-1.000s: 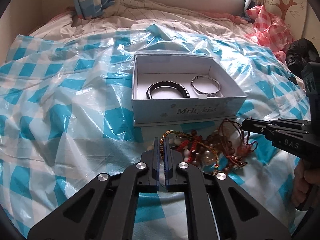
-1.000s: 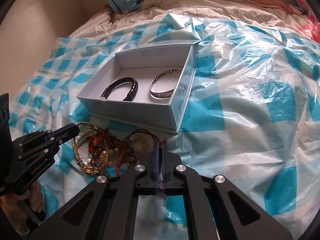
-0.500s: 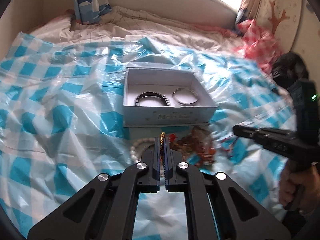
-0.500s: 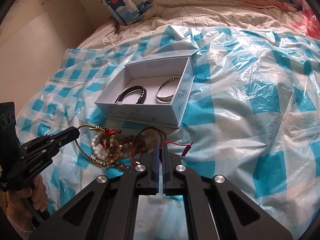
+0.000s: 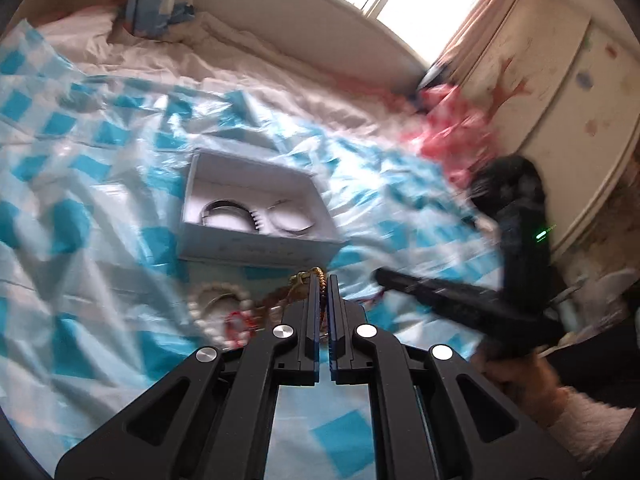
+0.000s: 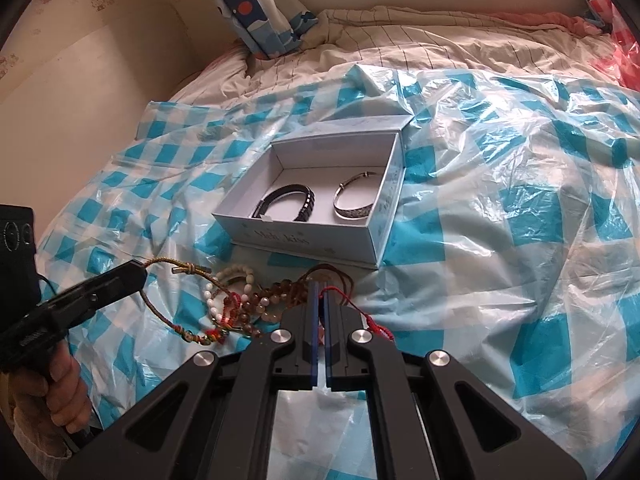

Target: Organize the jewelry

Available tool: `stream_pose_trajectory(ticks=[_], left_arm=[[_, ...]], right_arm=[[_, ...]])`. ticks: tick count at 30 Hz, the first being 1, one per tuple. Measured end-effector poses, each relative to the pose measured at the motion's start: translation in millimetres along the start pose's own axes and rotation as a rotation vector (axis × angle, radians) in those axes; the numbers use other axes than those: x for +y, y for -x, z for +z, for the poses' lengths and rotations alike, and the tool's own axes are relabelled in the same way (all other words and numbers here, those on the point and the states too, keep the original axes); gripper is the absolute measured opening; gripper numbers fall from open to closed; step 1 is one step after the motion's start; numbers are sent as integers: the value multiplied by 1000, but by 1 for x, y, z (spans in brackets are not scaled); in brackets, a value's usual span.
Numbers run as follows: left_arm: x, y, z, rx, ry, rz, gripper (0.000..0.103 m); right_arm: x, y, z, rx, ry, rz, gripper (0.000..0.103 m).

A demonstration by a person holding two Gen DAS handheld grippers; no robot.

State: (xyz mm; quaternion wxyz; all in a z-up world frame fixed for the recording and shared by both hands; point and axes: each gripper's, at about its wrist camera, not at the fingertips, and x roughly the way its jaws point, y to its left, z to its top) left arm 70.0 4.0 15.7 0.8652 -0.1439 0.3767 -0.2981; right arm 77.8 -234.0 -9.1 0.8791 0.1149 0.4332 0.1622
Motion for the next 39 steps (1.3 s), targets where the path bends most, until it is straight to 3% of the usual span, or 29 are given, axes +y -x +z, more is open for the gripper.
stream_pose_trajectory(ticks=[8,16,31,39], left_arm=[[-6,-10,-10,54,-74,117,3],[-22,12,-20,48,-165,272,3],[-58,82,-69,-42,-224,336,3],[-77,108,-97,-106,-247,316,3]], right_arm=[[3,6,1,-4,5,16,3],[11,43,-7,-61,3,20,3],[59,141,-98,-192,119,-57,3],[81,172,-128,-298,200,-19,3]])
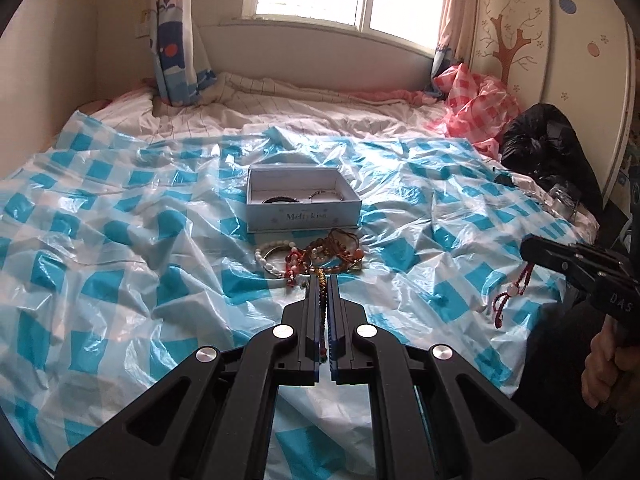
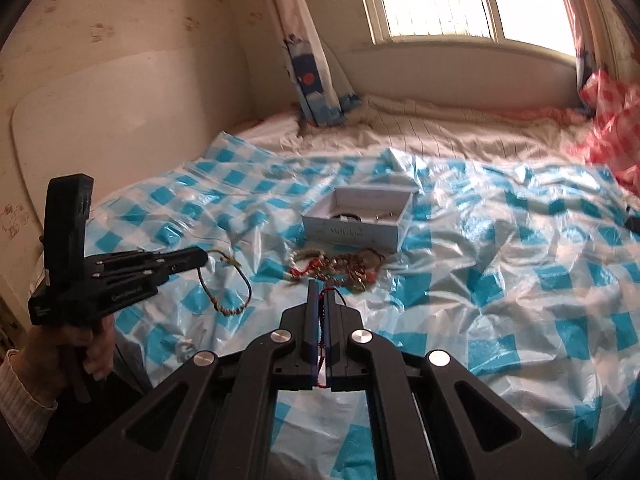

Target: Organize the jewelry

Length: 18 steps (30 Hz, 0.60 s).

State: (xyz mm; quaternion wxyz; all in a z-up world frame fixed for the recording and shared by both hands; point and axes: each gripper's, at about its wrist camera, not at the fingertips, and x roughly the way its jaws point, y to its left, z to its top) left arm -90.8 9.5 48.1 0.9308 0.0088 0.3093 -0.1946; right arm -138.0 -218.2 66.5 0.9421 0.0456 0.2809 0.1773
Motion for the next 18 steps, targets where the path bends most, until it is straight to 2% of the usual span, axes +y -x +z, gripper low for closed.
stream_pose_trajectory(ticks=[12,18], left_arm=[[-2,2,21,-157,7,-5,3],[-2,-21,40,-163,11,-18,3]], right_arm=[[2,-8,21,-112,19,2,3],[-6,-26,32,-107,3,6,3]])
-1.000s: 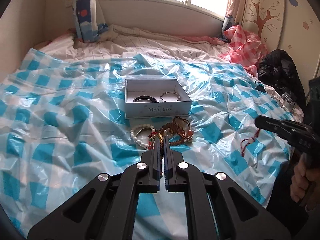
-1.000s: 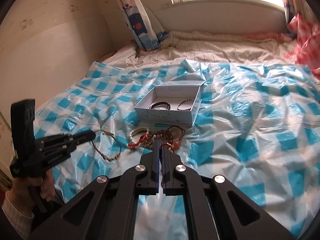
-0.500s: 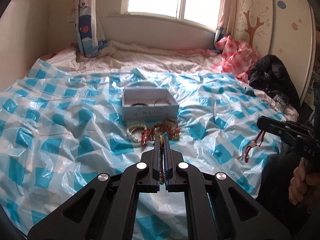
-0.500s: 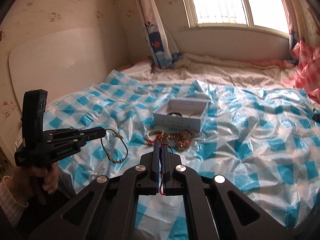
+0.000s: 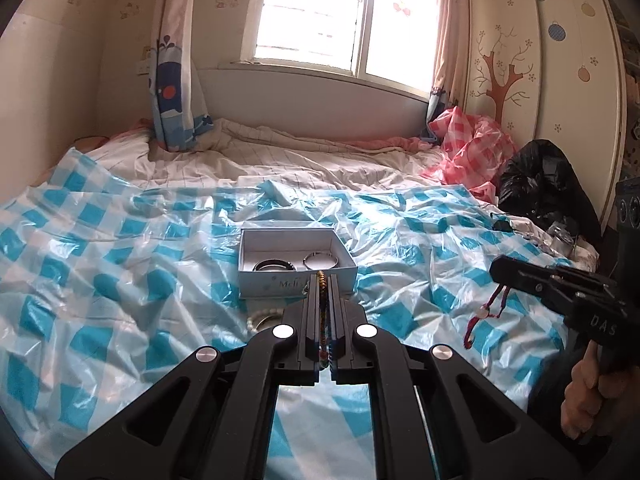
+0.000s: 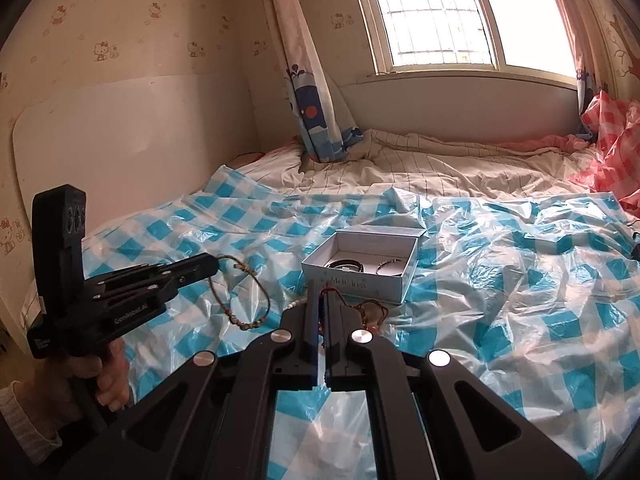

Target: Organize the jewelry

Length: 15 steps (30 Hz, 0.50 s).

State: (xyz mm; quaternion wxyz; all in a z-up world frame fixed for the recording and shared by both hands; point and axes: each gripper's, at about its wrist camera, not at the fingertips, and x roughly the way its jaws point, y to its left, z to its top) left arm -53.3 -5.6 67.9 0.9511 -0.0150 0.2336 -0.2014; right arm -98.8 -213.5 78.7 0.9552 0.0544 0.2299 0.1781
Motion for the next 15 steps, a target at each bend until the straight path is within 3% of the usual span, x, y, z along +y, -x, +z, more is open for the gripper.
stream_pose_trajectory(ticks=[15], left_arm=[[11,-57,30,18,40,-20,3]], right_arm=[[-21,-56,36,14,-42,17,3]])
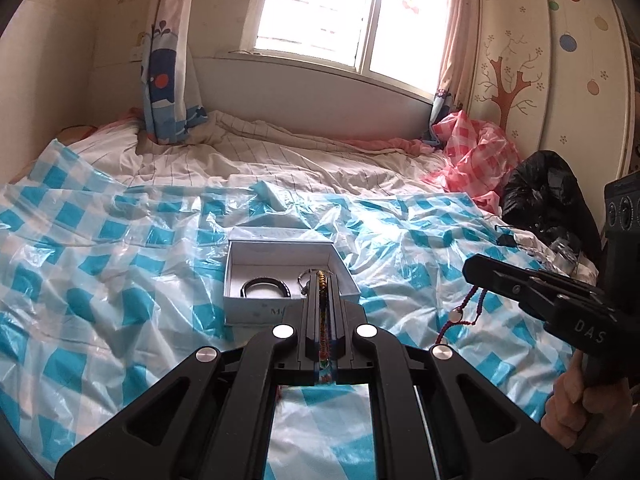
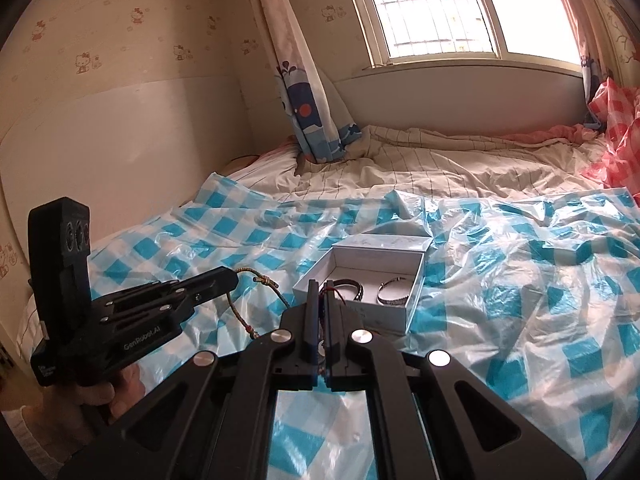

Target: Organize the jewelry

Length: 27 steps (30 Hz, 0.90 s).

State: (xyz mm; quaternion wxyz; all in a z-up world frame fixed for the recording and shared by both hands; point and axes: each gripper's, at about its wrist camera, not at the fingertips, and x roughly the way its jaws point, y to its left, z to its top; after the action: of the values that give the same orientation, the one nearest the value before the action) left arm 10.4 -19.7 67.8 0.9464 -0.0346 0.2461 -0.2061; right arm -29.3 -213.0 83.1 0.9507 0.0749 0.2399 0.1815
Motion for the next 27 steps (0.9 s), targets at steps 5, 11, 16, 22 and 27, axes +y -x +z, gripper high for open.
stream_pose_trajectory(ticks=[5,11,16,22,27], left_arm=[[9,-17,8,8,19,1,3],[16,-43,17,25,27,3,3],[21,-63,20,41,31,10,3],[29,-85,26,57,43,16,3],[38,-106,31,74,60,23,3]], right_arm=[[-8,-23,12,14,-10,1,3],[-15,-57,24,40,-24,-2,3],[-27,-82,30,64,-54,-1,3],[-35,-108,37,82,-64,-12,3],[-45,-136,42,102,-77,-22,3]])
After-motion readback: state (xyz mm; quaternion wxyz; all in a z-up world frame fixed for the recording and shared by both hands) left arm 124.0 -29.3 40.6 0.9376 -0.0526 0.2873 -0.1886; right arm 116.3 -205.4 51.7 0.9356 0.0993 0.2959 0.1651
